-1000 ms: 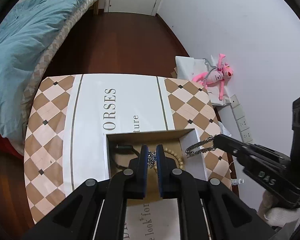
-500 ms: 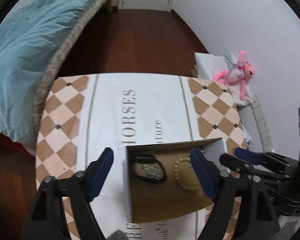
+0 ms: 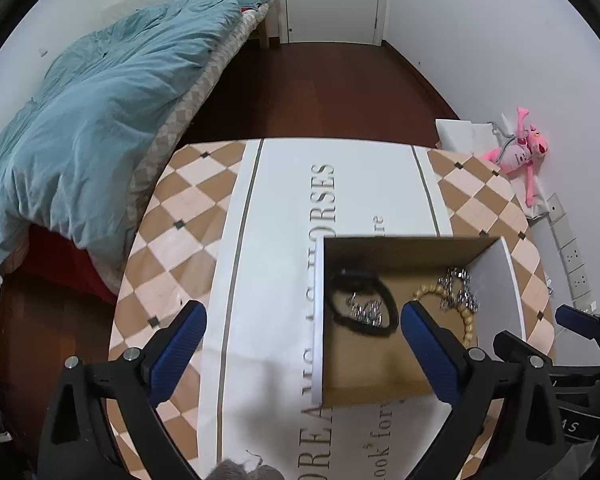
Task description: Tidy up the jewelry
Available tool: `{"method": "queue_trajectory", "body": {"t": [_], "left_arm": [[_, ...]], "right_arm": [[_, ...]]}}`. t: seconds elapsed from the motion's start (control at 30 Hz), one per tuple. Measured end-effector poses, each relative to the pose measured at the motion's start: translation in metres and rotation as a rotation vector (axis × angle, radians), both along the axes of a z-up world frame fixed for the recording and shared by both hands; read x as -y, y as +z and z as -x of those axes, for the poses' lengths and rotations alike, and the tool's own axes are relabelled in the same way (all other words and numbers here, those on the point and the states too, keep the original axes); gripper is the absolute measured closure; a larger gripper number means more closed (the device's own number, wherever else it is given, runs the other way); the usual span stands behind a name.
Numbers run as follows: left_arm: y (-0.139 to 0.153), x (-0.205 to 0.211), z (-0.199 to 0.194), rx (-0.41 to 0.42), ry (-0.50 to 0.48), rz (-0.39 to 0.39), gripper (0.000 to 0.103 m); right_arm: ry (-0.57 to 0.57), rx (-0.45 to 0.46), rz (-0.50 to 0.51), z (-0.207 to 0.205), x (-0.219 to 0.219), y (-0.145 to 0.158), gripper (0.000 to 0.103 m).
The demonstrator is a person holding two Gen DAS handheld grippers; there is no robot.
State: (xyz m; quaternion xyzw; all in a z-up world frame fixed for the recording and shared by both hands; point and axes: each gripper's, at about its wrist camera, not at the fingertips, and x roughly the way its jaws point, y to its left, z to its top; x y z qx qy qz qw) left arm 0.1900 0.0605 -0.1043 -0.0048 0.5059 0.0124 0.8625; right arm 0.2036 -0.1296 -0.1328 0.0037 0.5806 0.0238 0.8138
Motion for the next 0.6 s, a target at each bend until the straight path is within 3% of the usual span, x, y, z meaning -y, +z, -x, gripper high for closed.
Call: {"method": "queue_trajectory", "body": {"t": [0.3,0.6], "left_arm": [[0.006,0.000,0.026,0.023,0.011,0.020,0.003],[0.041,0.009,0.066,0.129,0.004,-0.010,0.003]], "right_arm": [[-0.049,0.086,0.020,0.030,0.005,0.020,0.007],[-0.067,0.214,0.051,0.067,0.006,0.065,0.007]]}}
